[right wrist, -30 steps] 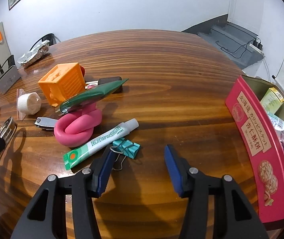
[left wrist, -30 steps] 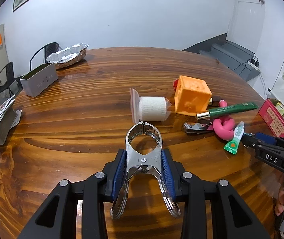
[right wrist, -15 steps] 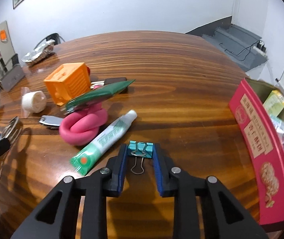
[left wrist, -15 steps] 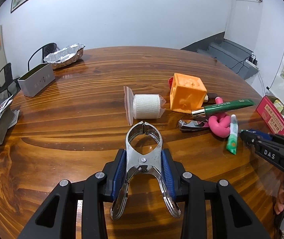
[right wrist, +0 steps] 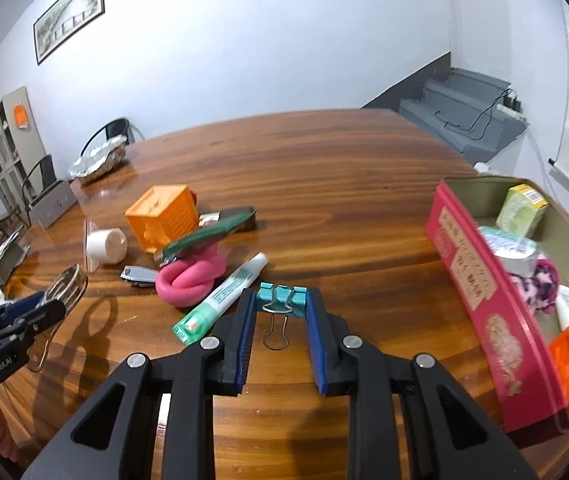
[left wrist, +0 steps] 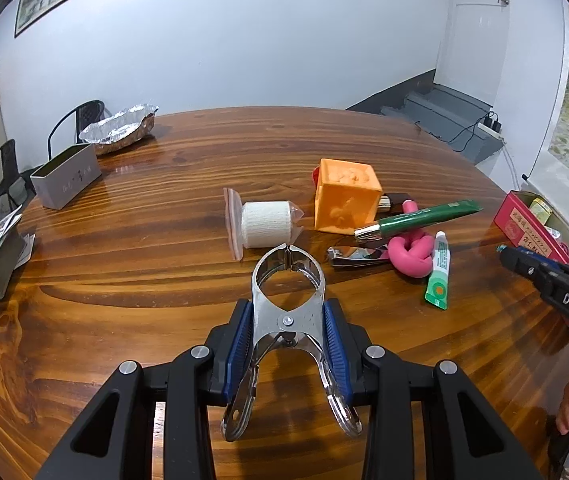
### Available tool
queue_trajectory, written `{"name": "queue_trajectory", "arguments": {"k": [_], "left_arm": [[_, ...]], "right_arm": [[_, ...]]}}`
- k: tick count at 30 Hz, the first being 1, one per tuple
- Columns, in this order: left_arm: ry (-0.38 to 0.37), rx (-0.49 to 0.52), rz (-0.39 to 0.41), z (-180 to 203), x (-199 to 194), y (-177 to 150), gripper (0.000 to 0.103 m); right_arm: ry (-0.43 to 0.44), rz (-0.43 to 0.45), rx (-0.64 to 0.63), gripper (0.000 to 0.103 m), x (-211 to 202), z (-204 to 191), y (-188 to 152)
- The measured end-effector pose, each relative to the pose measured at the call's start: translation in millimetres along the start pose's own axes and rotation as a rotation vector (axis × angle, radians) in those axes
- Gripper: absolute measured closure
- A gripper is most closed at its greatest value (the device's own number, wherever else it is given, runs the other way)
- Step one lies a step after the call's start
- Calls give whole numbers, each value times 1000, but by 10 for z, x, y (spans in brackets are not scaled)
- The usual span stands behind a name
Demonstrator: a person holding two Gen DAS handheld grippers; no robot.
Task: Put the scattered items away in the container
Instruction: 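Carry both clips over the pink tin with both tools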
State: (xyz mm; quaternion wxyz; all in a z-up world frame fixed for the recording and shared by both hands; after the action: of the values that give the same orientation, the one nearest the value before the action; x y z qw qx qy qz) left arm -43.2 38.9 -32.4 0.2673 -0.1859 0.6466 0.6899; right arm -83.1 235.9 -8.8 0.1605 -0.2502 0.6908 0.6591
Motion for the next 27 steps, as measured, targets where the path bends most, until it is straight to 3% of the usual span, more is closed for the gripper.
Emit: {"name": "queue_trajectory", "arguments": {"k": [12, 27], "left_arm": [[-50, 5, 3, 297, -77, -16, 65], [-193, 86, 22, 1449, -219, 135, 65]], "right_arm": [[-80, 99, 65, 76, -418, 393, 43], [-239, 177, 232, 76, -1094, 1682, 27]]}}
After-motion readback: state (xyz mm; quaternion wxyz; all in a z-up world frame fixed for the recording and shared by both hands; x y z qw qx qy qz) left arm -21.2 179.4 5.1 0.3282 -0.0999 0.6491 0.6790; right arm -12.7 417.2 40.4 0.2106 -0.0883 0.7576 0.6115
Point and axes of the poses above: each gripper's, at about its wrist camera, not at the fingertips, and x roughly the way its jaws point, z to its right, y to its top, the point moved 8 cm from there along x, roughly the way its jaws point, and after that the axes turned 6 degrees about z, right-handed, at the moved point
